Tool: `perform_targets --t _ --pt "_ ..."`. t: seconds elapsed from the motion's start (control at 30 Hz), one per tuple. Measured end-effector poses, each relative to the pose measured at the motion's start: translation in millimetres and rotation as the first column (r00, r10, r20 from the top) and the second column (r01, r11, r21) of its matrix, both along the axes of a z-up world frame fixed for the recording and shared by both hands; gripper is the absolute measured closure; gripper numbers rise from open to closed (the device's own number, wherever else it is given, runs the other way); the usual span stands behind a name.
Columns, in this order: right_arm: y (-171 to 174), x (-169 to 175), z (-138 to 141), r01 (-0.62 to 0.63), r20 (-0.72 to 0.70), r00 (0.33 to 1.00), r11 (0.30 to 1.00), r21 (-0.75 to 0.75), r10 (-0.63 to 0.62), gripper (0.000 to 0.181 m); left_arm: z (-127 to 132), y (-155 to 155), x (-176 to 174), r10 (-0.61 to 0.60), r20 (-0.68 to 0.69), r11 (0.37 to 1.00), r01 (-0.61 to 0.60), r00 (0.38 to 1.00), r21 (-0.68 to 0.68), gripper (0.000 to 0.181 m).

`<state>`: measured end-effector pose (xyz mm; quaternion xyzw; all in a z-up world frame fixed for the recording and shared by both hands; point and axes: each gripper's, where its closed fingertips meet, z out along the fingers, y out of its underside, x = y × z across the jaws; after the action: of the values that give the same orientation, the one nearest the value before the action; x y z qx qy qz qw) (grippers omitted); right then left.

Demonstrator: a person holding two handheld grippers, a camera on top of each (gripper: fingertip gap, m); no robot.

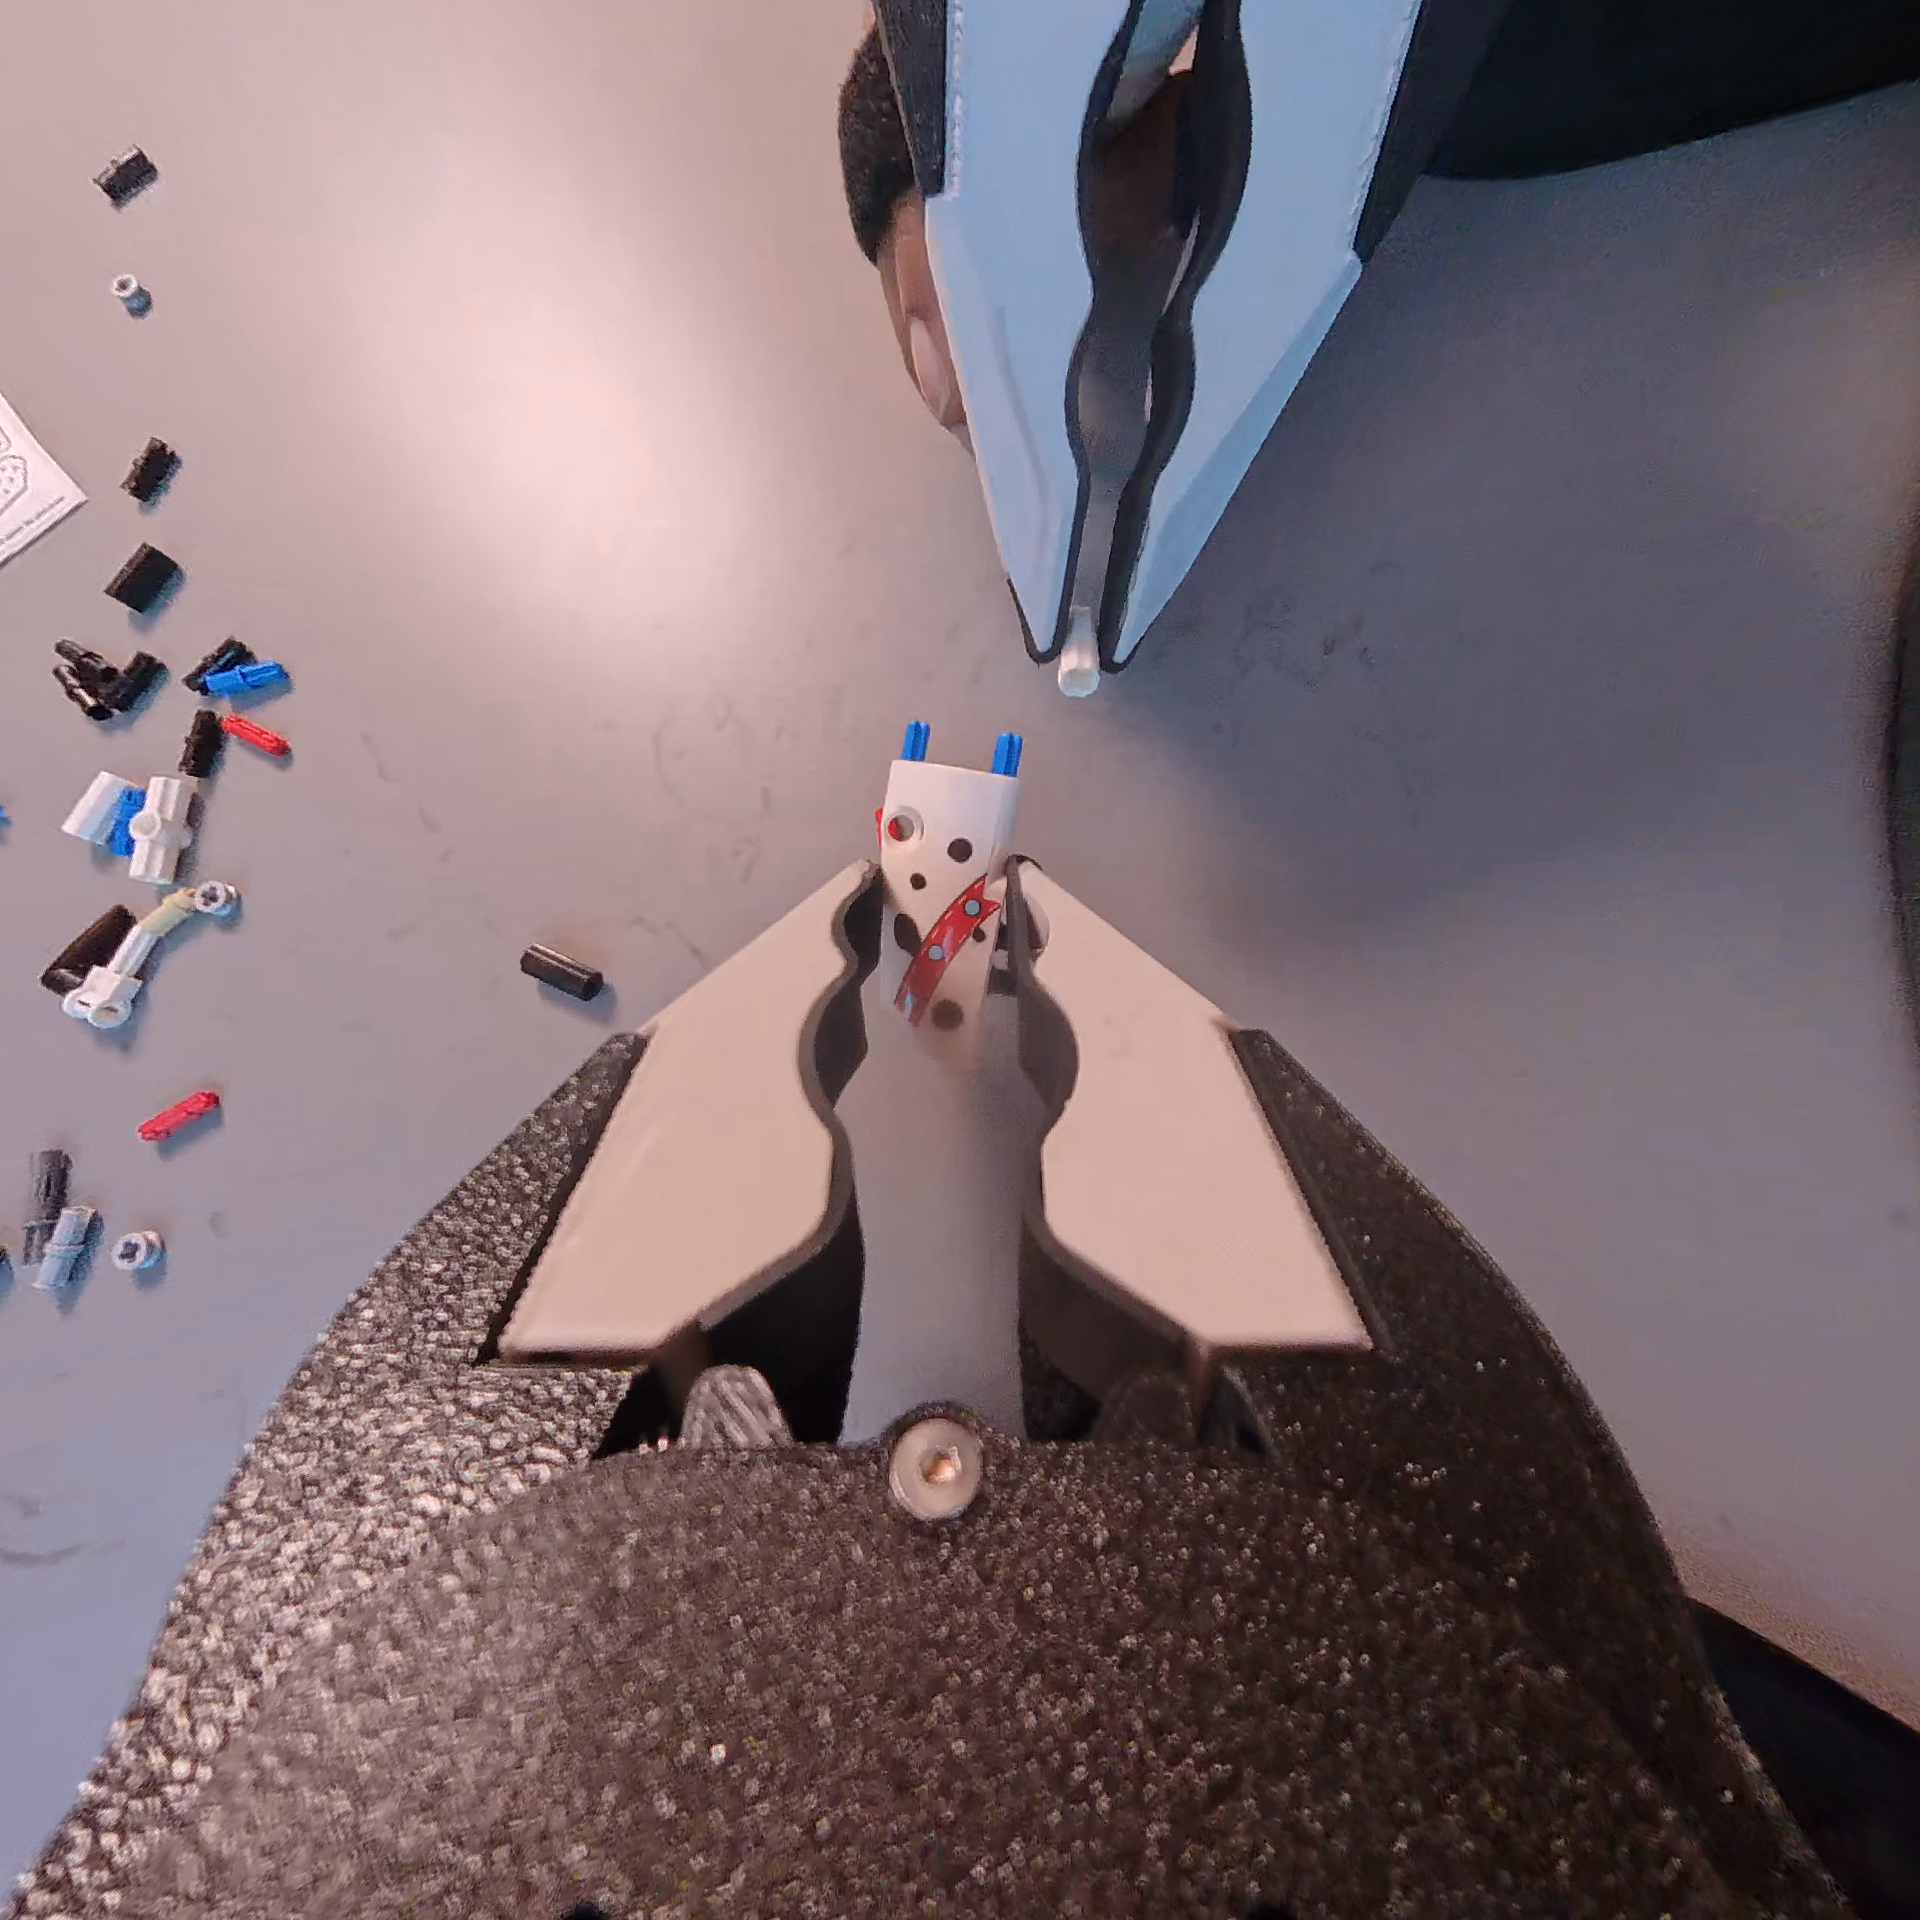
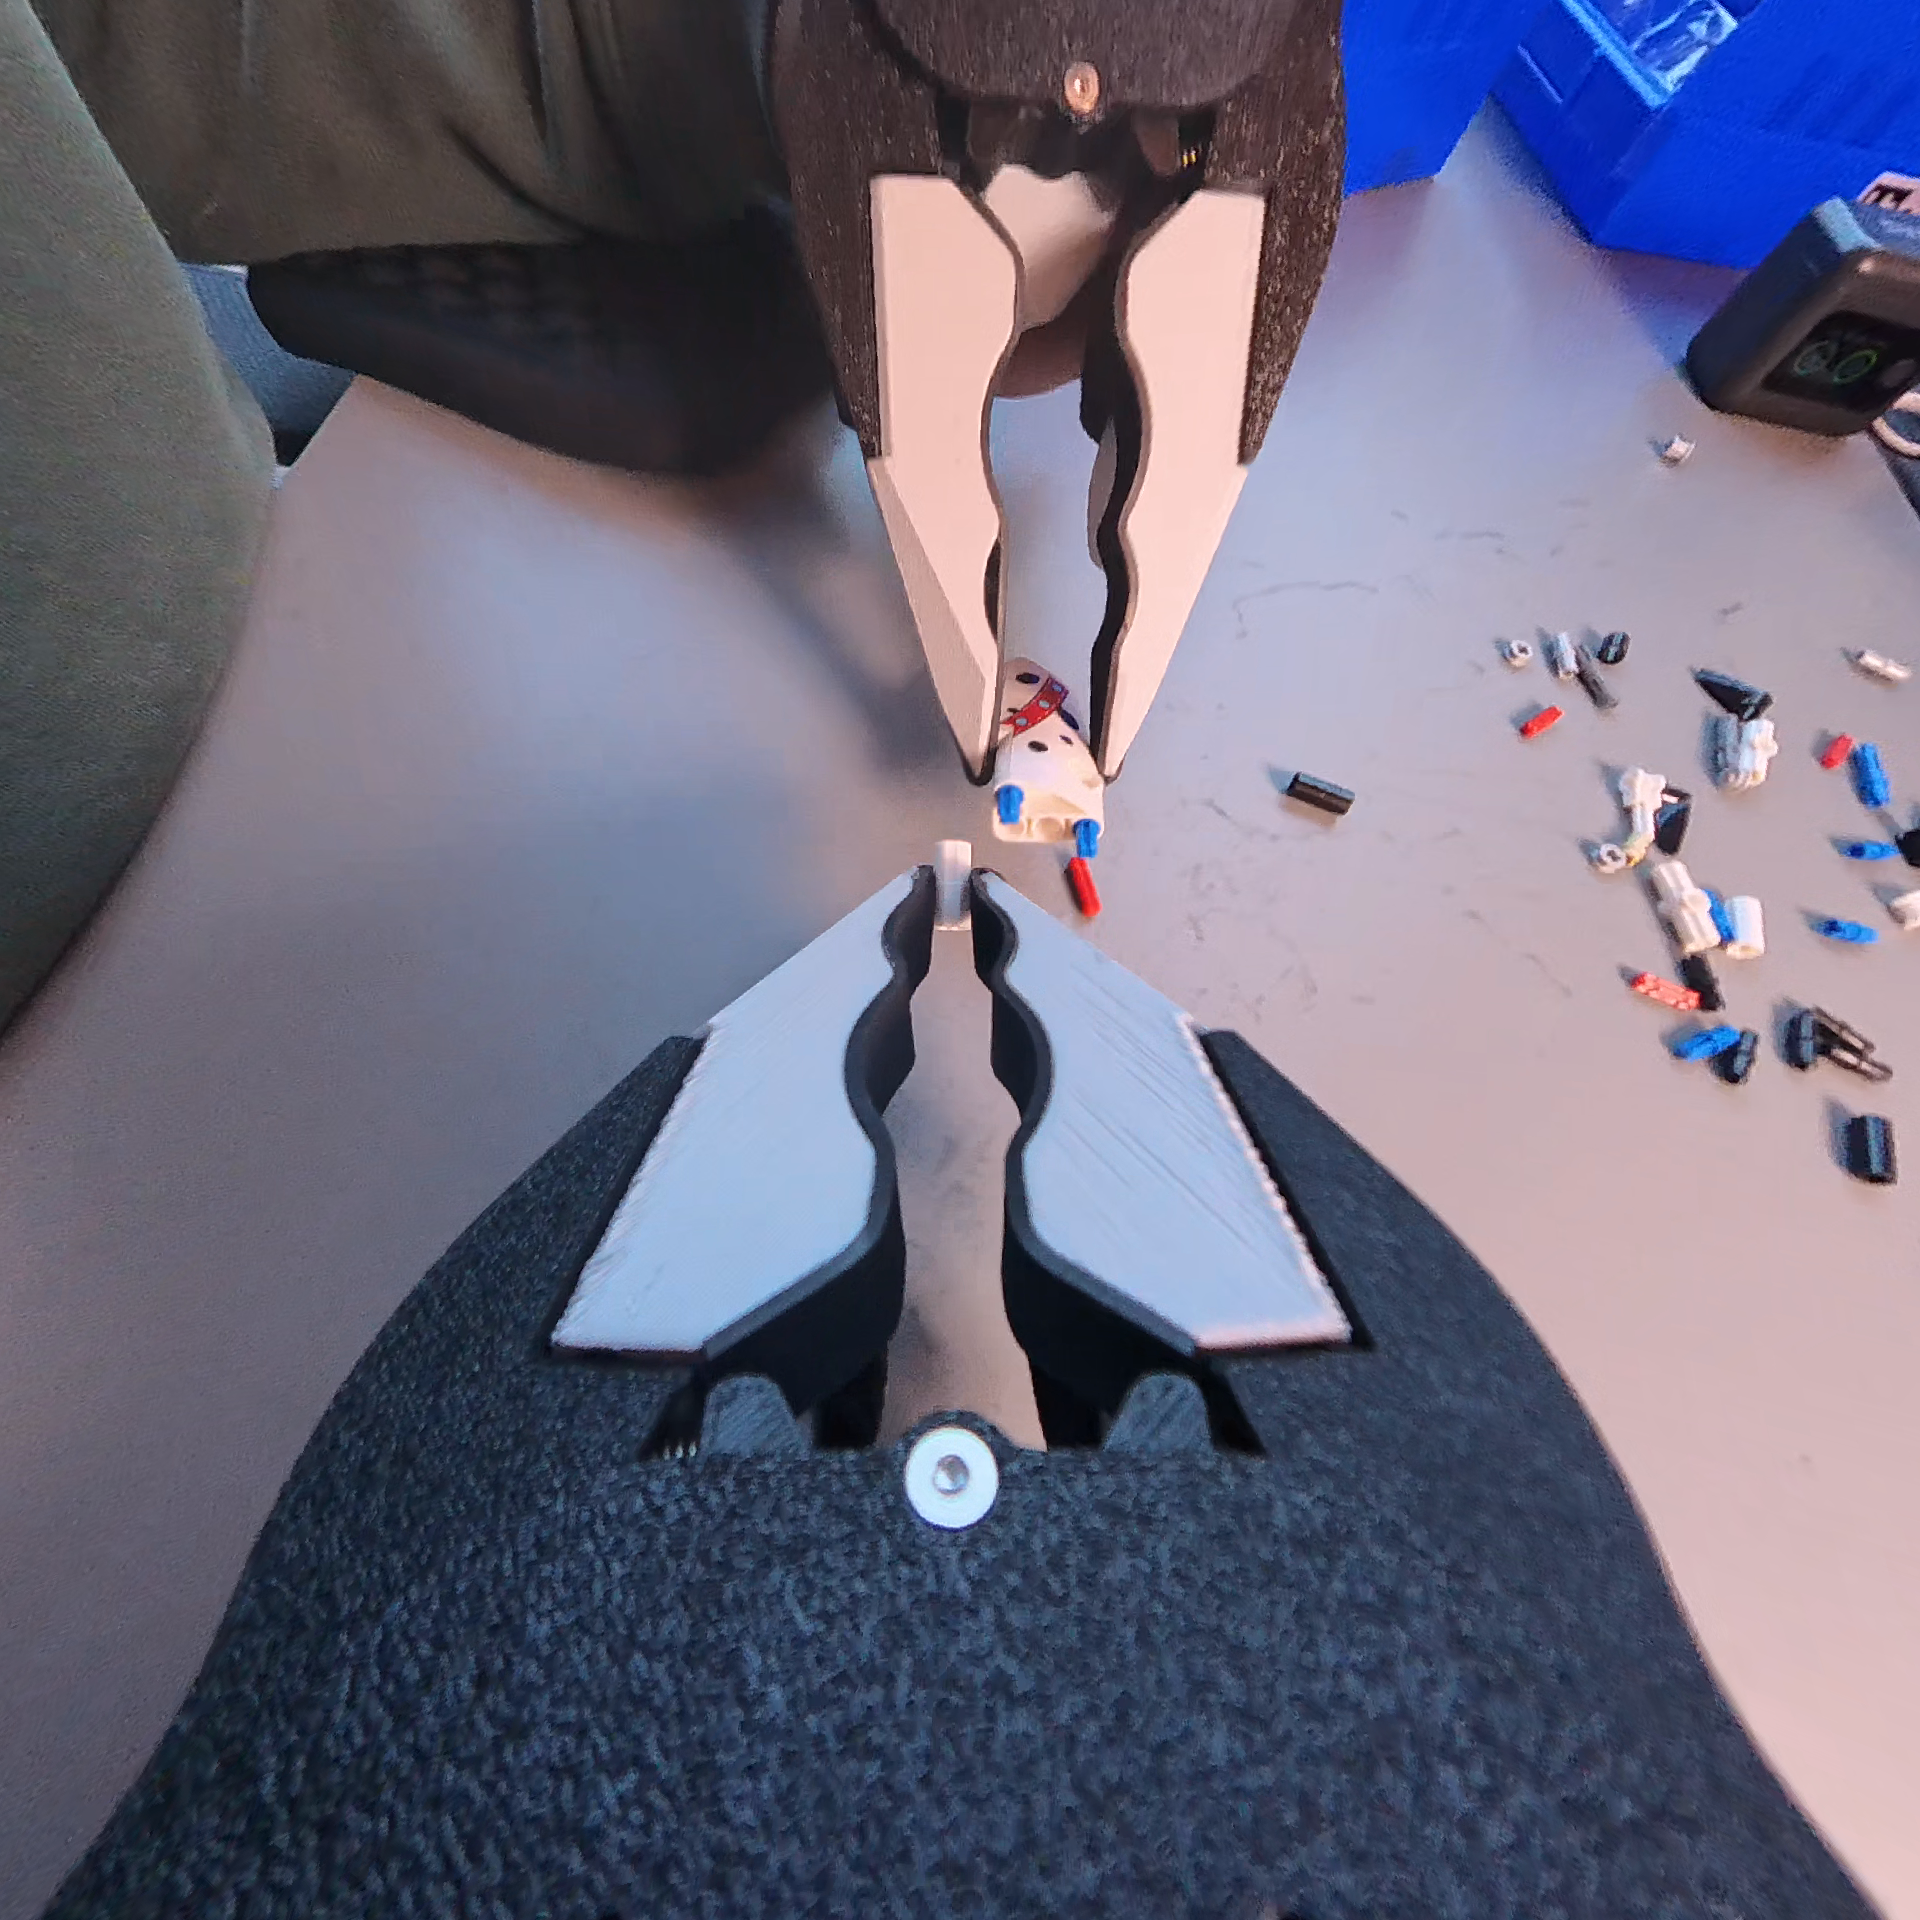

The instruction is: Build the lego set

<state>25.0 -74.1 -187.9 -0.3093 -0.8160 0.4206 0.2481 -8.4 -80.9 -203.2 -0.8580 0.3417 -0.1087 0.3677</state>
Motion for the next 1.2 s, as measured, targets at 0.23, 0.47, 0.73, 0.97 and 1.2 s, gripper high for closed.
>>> perform_targets --t 0.23,0.47,0.73,0.97,1.2 --pt "5 -1 -17 0.02 0.089 0.996 0.999 0.043 -0.024 0.175 -8 -2 6 0.045 0.025 0.995 -0.043 0.999 -0.087 0.158" --pt "4 -3 -30 0.024 0.133 0.99 0.99 0.137 -0.042 0.175 -18 -4 14 0.071 0.046 0.982 -0.062 0.996 -0.176 0.159" --pt "6 -3 -22 0.027 0.089 0.995 0.978 0.205 -0.047 0.175 -16 -4 15 0.115 0.08 0.971 -0.095 0.99 -0.217 0.159" --pt "6 -1 -21 0.028 0.064 0.997 0.967 0.253 -0.046 0.175 -20 -6 15 0.124 0.068 0.964 -0.104 0.99 -0.245 0.159" --pt "2 0 -26 0.016 0.062 0.997 0.95 0.312 -0.037 0.175 -21 -7 15 0.123 0.049 0.96 -0.106 0.991 -0.258 0.159"
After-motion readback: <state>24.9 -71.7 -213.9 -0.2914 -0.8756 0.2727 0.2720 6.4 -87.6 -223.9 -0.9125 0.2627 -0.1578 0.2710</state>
